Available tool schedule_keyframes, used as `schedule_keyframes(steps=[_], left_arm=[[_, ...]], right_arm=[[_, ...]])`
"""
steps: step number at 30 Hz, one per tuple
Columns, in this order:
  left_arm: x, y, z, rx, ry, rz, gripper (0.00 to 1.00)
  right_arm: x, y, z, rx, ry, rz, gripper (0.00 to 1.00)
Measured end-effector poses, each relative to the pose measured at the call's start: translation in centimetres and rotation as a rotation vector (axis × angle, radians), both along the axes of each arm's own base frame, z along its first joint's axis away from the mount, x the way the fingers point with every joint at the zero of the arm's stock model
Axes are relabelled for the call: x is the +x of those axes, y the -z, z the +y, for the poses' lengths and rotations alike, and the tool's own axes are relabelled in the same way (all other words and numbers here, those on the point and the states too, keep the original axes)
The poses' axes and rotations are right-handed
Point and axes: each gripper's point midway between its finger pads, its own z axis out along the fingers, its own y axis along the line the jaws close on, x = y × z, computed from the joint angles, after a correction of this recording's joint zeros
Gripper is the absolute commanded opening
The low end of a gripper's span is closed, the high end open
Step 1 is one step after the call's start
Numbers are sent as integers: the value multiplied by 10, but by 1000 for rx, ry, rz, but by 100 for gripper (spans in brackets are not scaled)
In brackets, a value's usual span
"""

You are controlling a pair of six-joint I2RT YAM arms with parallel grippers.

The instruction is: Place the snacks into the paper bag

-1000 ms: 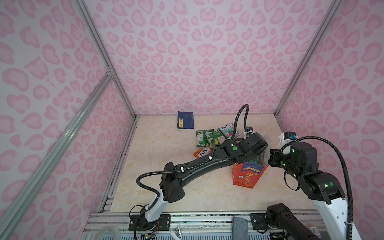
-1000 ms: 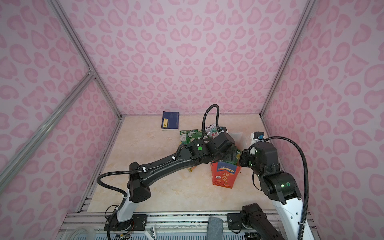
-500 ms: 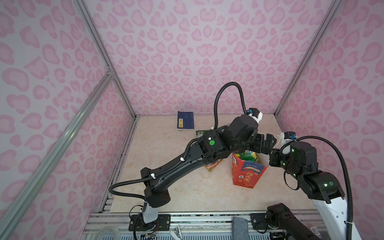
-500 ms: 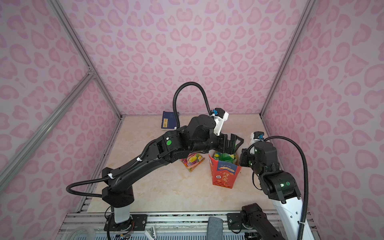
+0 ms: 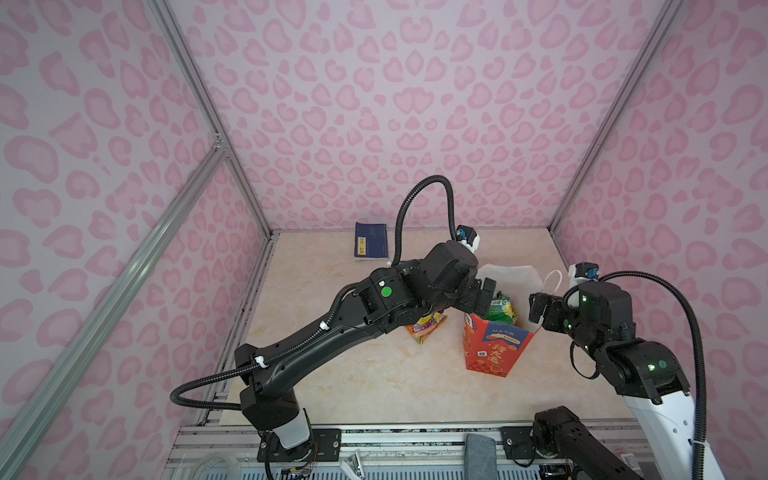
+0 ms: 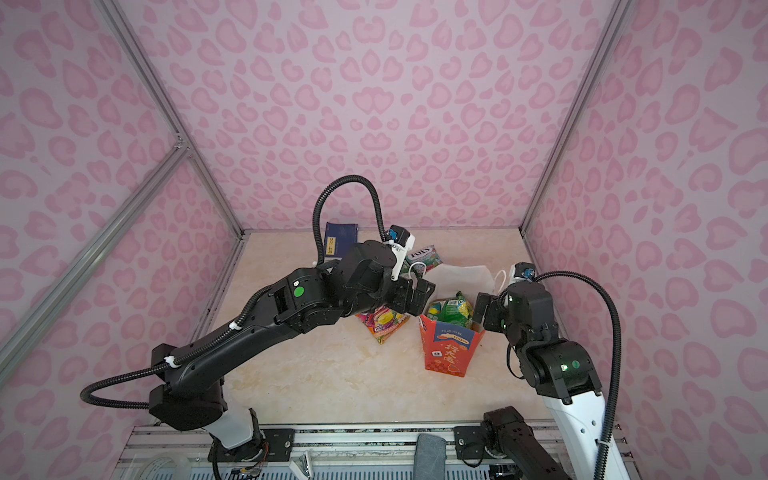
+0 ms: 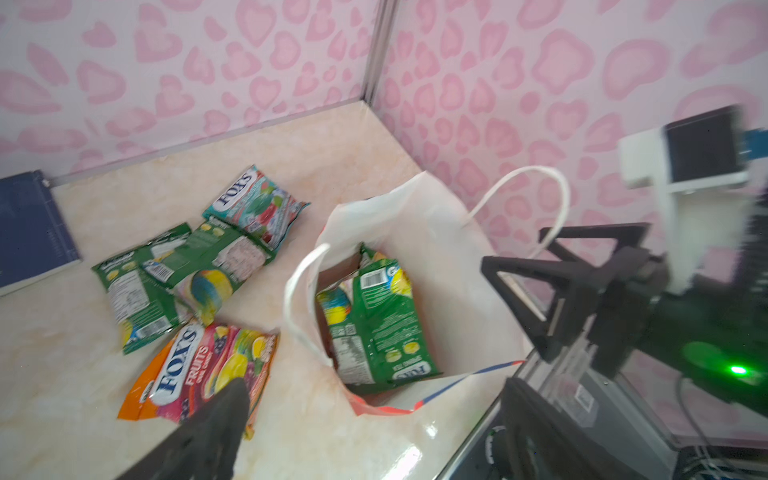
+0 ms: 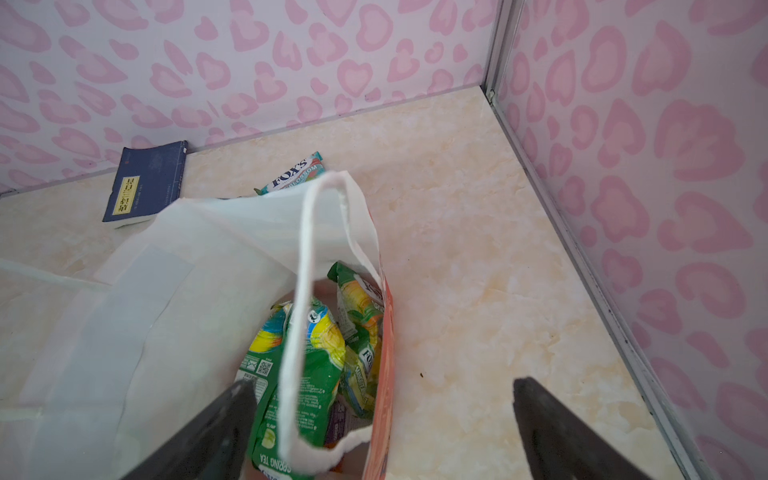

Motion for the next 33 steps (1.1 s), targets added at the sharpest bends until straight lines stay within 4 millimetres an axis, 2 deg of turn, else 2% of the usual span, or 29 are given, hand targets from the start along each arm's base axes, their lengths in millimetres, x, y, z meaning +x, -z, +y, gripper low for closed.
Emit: schedule_keyframes(steps=[2, 4, 8, 11, 15, 18, 20, 22, 23, 26, 29, 31, 33], left_arm=[[5, 18, 3, 41, -17, 27, 97], [6, 28, -5, 54, -6, 46, 100], [14, 63, -23, 115, -10, 88, 93], [22, 82, -29, 157, -35, 107, 81], [35, 99, -35, 191, -79, 121, 61], [44, 103, -38, 197, -103, 124, 46], [49, 106, -38, 196, -118, 134, 27], [51, 107, -38, 201, -123, 137, 16], [51, 107, -38, 199, -126, 141, 13], [49, 105, -42, 189, -109, 156, 3], [46, 100, -48, 168, -83, 173, 3], [44, 93, -51, 150, -64, 184, 3], [40, 81, -51, 133, -42, 183, 3]], right_arm=[[1, 5, 0, -2, 4, 12, 89], [2, 11, 0, 1, 9, 26, 82], [6, 19, 1, -3, 8, 45, 70], [9, 24, 2, 1, 13, 49, 60], [11, 29, 2, 3, 17, 54, 43], [14, 32, 3, 6, 20, 56, 27], [15, 32, 3, 12, 23, 55, 16], [17, 32, 4, 15, 24, 51, 3], [18, 31, 4, 16, 24, 49, 0], [19, 30, 6, 26, 18, 46, 0], [20, 26, 13, 53, -7, 46, 0], [19, 17, 20, 73, -38, 40, 0], [16, -1, 30, 96, -73, 7, 0]])
